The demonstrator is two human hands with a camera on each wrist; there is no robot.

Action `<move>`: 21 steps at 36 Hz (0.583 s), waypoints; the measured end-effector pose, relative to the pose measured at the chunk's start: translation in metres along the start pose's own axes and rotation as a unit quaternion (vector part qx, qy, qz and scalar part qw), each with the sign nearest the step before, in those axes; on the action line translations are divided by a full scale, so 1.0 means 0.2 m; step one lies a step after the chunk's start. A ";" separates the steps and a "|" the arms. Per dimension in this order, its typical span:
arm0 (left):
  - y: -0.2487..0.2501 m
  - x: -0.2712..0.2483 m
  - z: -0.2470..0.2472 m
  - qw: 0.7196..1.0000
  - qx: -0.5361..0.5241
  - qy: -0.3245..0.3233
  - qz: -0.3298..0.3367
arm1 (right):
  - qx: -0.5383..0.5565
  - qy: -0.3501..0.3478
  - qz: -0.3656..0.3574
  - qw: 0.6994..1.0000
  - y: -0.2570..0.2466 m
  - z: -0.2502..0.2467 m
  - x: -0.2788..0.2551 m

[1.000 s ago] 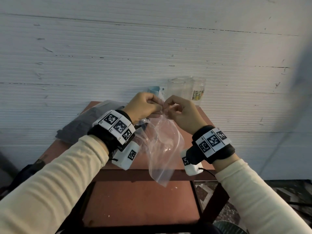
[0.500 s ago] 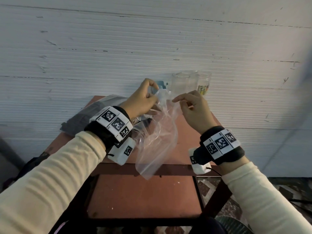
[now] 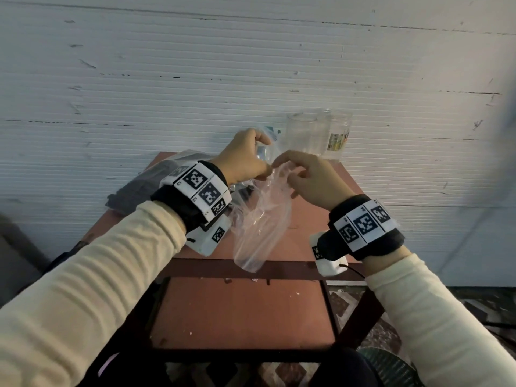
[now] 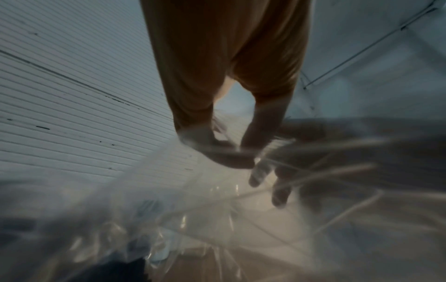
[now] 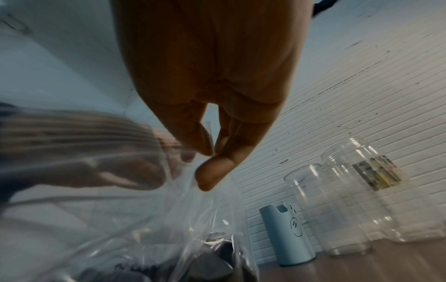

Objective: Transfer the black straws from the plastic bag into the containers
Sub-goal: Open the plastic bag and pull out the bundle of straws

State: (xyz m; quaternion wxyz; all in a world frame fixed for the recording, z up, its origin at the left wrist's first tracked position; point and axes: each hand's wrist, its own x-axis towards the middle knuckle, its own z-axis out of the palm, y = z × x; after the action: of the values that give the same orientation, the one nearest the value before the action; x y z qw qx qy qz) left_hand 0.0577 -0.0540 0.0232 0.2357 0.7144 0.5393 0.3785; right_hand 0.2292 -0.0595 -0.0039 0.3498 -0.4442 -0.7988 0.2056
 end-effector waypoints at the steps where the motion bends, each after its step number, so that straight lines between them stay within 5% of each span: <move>1: 0.00 0.00 -0.01 1.000 0.020 -0.005 0.006 | -0.002 0.004 0.006 1.000 0.01 0.00 0.01; 5: -0.01 -0.03 -0.06 0.999 0.028 -0.006 0.026 | 0.005 0.059 0.062 0.996 0.05 0.00 0.03; 9: -0.03 -0.05 -0.11 0.998 0.038 0.059 0.006 | -0.014 0.091 0.077 0.993 0.07 0.01 0.02; 16: -0.03 -0.07 -0.10 0.986 0.116 0.116 -0.035 | -0.031 -0.078 0.131 0.988 -0.01 0.01 -0.03; 21: -0.03 -0.09 -0.10 0.984 0.166 0.010 -0.065 | -0.048 -0.145 0.133 0.979 -0.03 0.01 -0.05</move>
State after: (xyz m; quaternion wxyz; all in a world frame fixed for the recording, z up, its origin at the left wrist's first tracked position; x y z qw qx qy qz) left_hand 0.0349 -0.0712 0.0255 0.1321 0.7033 0.6422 0.2747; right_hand 0.2291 -0.0718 -0.0050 0.1778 -0.5281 -0.7837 0.2743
